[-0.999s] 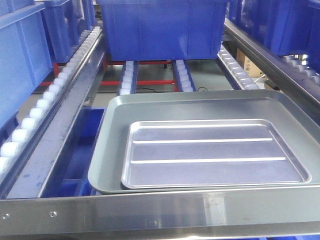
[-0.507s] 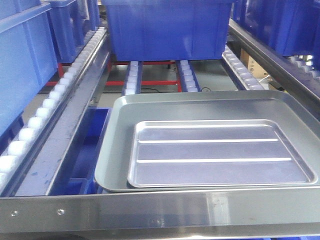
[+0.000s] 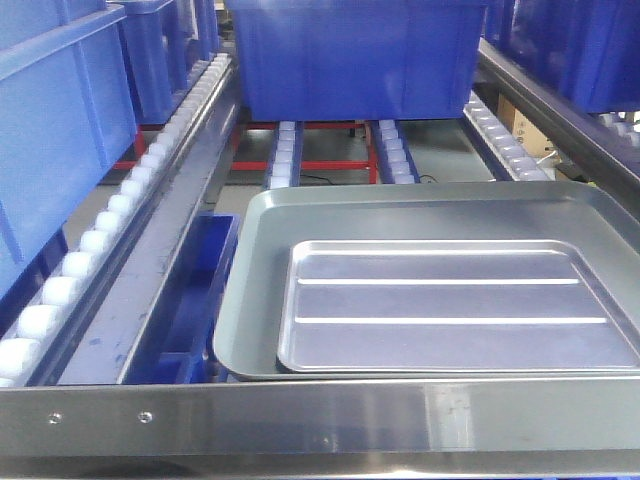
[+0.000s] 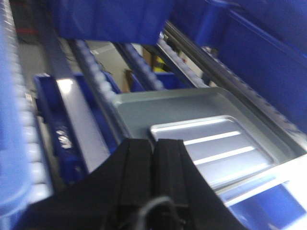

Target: Grab silver tray and stack on right shelf

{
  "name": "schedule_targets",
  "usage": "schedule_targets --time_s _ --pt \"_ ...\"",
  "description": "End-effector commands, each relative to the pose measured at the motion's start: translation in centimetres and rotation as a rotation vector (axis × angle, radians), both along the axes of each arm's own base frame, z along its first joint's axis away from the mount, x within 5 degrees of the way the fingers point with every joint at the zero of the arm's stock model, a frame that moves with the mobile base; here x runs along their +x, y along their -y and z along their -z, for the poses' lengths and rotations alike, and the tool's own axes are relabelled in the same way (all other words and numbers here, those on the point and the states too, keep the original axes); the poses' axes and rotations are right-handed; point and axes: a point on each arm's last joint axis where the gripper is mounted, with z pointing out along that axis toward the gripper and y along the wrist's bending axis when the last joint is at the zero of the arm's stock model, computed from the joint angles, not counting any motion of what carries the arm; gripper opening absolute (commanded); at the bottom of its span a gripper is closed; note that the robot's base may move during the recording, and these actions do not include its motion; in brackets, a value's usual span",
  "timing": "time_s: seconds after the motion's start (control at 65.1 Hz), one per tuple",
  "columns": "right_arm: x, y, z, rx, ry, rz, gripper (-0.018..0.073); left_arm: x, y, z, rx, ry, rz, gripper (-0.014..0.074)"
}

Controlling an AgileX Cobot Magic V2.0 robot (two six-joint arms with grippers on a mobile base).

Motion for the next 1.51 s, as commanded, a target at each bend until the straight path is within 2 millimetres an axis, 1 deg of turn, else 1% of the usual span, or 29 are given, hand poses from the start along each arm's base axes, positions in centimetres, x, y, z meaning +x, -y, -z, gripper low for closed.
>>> schedule_targets --time_s 0.0,0.154,0.246,0.399,0.492,0.707,0.891,0.937,1.26,1.49 --pt "-0.4 0.1 -1.8 0.012 0.129 0.004 0.005 -0.3 -0.4 -1.0 -0.047 0.162 -0.04 -0.008" --pt "-0.4 0.1 -1.8 0.012 0.129 0.004 0.005 -0.4 -1.7 -0.7 -0.011 0.304 -0.215 -0.0081" --pt "-0.4 0.1 -1.8 0.012 0.129 0.004 0.005 -0.2 -2.3 -0.4 -0.012 0.343 -0.326 -0.0081" --pt "-0.4 0.1 -1.8 0.012 0.129 0.004 0.005 -0.1 -2.9 0.5 -0.033 0.427 -0.422 -0.0081" --pt "-0.4 0.1 -1.8 0.012 0.129 0.004 0.005 -0.1 -2.9 1.2 -0.037 0.439 -0.427 -0.0081" --pt "-0.4 0.1 -1.8 0.012 0.129 0.004 0.005 0.1 -3.1 2.5 -0.003 0.399 -0.461 -0.0081" --pt "-0.4 0.1 -1.8 0.012 0.129 0.004 0.005 -0.5 -3.4 4.1 0.018 0.378 -0.5 -0.0081" --pt "-0.4 0.1 -1.8 0.012 0.129 0.004 0.005 -0.5 -3.4 4.4 0.029 0.345 -0.5 -0.0081" --pt "-0.4 0.1 -1.8 0.013 0.13 0.004 0.005 -0.3 -3.4 5.4 0.075 0.238 -0.493 -0.0081" --pt "-0.4 0.1 -1.8 0.013 0.13 0.004 0.005 -0.3 -3.4 5.4 0.073 0.243 -0.493 -0.0081"
